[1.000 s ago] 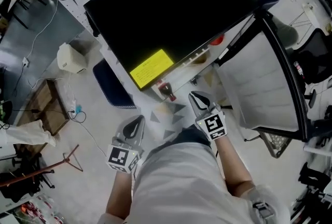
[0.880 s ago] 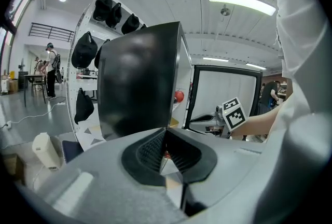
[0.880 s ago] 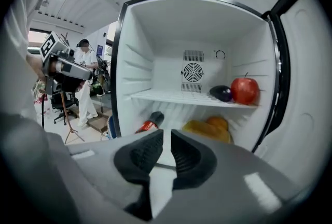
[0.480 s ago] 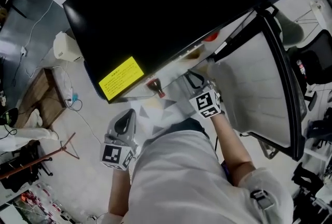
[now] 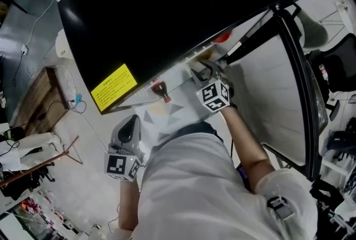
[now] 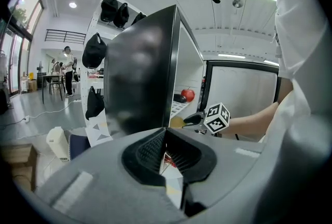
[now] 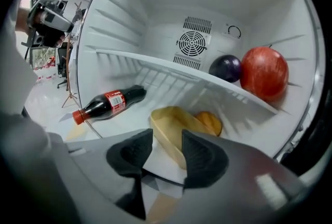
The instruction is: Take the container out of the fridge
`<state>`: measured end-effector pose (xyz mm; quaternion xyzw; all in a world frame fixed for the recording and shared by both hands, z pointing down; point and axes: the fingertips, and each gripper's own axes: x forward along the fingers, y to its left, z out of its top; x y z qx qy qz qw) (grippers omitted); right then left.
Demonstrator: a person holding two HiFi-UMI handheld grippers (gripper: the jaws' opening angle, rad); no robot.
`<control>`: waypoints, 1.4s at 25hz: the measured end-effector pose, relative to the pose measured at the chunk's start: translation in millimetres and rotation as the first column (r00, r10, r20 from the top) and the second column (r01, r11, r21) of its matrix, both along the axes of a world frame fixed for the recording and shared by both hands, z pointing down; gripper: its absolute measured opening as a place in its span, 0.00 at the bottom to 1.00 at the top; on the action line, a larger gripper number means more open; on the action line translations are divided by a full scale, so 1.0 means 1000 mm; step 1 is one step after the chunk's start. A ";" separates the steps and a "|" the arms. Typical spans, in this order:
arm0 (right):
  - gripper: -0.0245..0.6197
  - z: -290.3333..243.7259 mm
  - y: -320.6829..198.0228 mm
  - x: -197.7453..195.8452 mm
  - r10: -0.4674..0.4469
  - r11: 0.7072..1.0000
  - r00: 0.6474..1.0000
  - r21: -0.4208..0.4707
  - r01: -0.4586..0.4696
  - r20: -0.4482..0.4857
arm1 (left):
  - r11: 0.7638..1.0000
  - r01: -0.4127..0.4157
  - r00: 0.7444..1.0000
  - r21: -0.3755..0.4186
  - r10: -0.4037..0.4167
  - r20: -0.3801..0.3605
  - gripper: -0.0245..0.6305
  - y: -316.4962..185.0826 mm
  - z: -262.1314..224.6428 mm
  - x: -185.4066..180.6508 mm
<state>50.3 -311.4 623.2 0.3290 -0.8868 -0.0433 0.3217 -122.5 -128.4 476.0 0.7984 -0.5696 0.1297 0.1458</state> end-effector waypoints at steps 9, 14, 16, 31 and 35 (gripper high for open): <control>0.31 0.033 -0.014 -0.008 -0.076 0.997 0.986 -0.007 0.076 -0.148 | 0.998 0.067 0.998 -0.001 -0.067 0.000 0.05 0.004 -0.001 -0.003; 0.31 0.043 -0.013 -0.014 -0.104 0.994 0.980 -0.048 0.097 -0.172 | 0.996 0.090 0.996 -0.005 -0.090 -0.004 0.05 0.009 0.000 -0.005; 0.28 0.047 -0.011 -0.014 -0.111 0.993 0.977 -0.070 0.099 -0.184 | 0.996 0.093 0.996 -0.006 -0.093 -0.004 0.05 0.010 0.000 -0.005; 0.07 0.030 0.026 -0.012 -0.071 0.996 0.985 -0.064 0.062 -0.155 | 1.000 0.019 1.000 0.004 -0.019 -0.025 0.05 0.014 0.002 -0.008; 0.07 0.020 0.044 -0.012 -0.045 0.996 0.991 -0.081 0.035 -0.123 | 1.000 -0.026 0.999 0.009 0.026 -0.034 0.05 0.013 0.001 -0.008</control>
